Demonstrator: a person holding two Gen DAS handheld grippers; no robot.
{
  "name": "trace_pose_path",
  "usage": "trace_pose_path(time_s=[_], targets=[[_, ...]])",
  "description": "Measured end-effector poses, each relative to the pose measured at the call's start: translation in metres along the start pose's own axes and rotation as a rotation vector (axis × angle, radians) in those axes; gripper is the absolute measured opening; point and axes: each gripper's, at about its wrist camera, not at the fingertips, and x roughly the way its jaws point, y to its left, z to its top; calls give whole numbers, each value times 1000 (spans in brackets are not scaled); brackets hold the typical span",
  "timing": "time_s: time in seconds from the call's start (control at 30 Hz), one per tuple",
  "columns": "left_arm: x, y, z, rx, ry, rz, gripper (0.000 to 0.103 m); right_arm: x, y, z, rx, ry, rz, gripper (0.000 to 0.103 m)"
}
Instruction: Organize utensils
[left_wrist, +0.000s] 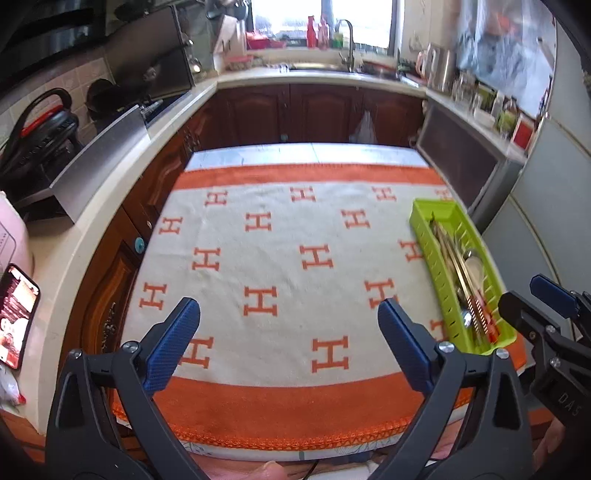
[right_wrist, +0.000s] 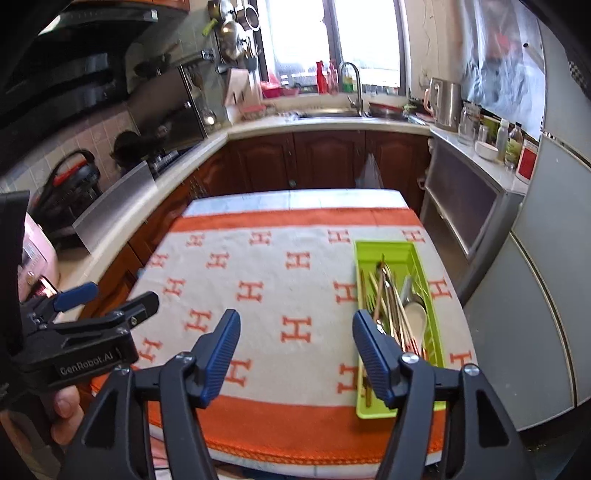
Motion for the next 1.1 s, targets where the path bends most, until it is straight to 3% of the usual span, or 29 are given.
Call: trace_pose_path(time_s=[0.17, 0.37, 0.77, 1.1], targets=[[-35, 7, 18, -21, -88, 6, 97, -23, 18, 16, -18, -76, -2, 75], [-63, 12, 26, -54, -140, 23, 97, -27, 23, 24, -22, -117, -19, 76], [-45, 13, 20, -63, -62, 66, 97, -8, 30, 23, -37, -78, 14, 76], [-27, 11, 29, -62, -44, 72, 97, 4, 24, 26, -19, -58, 16, 76]])
